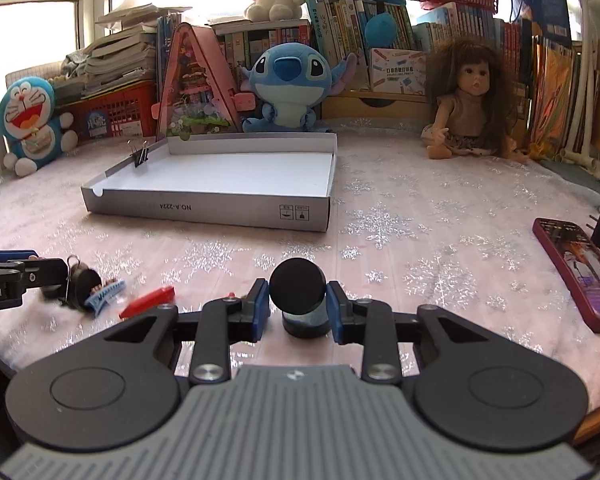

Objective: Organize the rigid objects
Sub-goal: 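Carry the hair clip and black disc over the white tray with both grippers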

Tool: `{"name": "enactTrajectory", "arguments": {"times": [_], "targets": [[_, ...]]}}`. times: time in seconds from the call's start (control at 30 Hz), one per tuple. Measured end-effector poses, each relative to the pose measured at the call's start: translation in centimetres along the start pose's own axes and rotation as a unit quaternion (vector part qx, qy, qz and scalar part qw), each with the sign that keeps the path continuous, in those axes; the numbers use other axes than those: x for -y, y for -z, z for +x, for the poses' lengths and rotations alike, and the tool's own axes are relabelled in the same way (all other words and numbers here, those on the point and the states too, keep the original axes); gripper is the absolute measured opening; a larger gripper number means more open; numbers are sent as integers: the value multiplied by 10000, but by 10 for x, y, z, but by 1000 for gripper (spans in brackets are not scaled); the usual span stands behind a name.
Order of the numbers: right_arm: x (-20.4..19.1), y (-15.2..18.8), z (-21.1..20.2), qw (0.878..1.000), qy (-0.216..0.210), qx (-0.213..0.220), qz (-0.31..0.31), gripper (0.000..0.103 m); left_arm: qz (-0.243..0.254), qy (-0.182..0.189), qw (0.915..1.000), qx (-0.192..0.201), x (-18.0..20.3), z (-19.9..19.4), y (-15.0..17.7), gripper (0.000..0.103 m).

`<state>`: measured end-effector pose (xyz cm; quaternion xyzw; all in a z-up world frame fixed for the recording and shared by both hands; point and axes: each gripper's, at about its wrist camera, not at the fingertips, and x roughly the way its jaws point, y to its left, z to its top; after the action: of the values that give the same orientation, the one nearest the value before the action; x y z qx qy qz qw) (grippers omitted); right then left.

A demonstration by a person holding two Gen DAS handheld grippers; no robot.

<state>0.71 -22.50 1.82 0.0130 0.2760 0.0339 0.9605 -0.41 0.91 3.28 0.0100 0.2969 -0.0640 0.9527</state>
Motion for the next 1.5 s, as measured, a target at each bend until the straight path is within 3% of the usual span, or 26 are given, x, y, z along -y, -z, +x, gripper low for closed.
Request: {"name": "enactTrajectory", "arguments": {"times": [0.33,0.7,1.03,1.5], "targets": [[23,-36,19,9989,-232,-140,380,35,-68,14,10000,-25,-12,27,-44,36],[28,-77,50,9990,-305,-239,200,35,-191,13,9998,-108,-12,75,-96,36],[22,-114,93,9973,-469,-537,158,35,-309,89,9986,-409,-3,132,-133,36],[8,-126,158,9903,-565,-1262,89,35,-340,-113,9947,-964,5,197,-141,36]]}}
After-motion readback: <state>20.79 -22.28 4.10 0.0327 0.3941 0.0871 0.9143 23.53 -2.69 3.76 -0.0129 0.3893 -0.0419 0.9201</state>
